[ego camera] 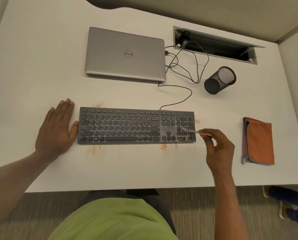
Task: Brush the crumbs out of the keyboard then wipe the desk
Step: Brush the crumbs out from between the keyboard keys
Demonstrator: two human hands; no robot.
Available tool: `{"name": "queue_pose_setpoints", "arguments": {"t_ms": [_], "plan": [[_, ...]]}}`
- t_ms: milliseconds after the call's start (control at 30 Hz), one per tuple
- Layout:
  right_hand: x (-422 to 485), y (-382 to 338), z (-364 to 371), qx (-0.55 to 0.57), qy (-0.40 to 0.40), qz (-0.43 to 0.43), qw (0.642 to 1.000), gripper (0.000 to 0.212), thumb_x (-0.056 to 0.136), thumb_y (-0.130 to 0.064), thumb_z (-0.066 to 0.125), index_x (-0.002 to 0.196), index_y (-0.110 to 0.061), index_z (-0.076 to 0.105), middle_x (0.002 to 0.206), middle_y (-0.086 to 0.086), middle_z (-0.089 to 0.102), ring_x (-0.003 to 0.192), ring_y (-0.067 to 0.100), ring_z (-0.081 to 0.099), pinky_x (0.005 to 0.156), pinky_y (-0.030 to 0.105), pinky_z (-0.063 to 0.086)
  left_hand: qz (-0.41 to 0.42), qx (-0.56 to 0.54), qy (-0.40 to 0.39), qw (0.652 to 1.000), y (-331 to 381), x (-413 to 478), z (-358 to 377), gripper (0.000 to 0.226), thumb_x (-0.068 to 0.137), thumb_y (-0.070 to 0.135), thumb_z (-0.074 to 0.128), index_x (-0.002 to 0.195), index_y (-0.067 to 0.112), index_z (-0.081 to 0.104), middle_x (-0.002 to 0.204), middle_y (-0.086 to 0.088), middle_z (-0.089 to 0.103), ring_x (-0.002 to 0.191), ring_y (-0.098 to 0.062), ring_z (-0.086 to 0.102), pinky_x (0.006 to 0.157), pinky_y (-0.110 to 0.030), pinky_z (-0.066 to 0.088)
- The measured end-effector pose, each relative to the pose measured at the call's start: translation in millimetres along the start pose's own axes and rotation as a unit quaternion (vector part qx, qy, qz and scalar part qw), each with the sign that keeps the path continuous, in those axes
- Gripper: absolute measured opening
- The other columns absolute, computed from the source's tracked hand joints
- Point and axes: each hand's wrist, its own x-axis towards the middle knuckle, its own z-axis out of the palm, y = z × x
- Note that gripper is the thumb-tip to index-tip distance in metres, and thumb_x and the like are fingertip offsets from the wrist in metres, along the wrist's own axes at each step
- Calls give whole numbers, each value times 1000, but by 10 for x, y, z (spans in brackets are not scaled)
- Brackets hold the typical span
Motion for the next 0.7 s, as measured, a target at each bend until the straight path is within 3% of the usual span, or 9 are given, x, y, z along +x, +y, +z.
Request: {"name": "queue_pose_setpoints", "arguments": {"t_ms": [167,267,400,533,700], "plan": [[19,62,61,3,-48,11,999,14,96,0,69,103,-8,77,101,1,76,98,5,68,87,12,49,-1,0,-3,1000,7,9,-12,71,109,44,26,171,11,18,177,-5,19,166,-21,13,134,-47,12],[25,194,-44,-37,-16,21,999,13,97,-6,69,104,-12,77,103,1,76,98,0,66,88,12,49,-3,2,-5,1000,4,5,-12,71,109,44,25,171,11,17,177,-5,18,166,-21,13,134,-47,12],[4,301,-137,-73,27,37,996,13,98,-8,67,108,-12,75,105,0,73,98,12,67,93,13,50,-1,3,-7,1000,0,8,-14,72,108,45,25,171,11,17,177,-6,18,166,-22,13,134,-47,12],[0,224,-135,-47,56,34,997,13,99,-7,67,108,-12,75,105,-3,73,99,6,67,92,14,49,-2,4,-5,1000,2,7,-14,71,109,45,25,171,10,18,177,-6,19,166,-21,13,134,-47,12],[36,135,-45,-18,-10,20,1000,11,97,-5,69,104,-8,77,103,-6,75,99,3,68,85,12,49,2,4,-3,1000,-2,5,-7,71,109,45,24,171,10,19,177,-7,19,166,-22,14,134,-48,14]]}}
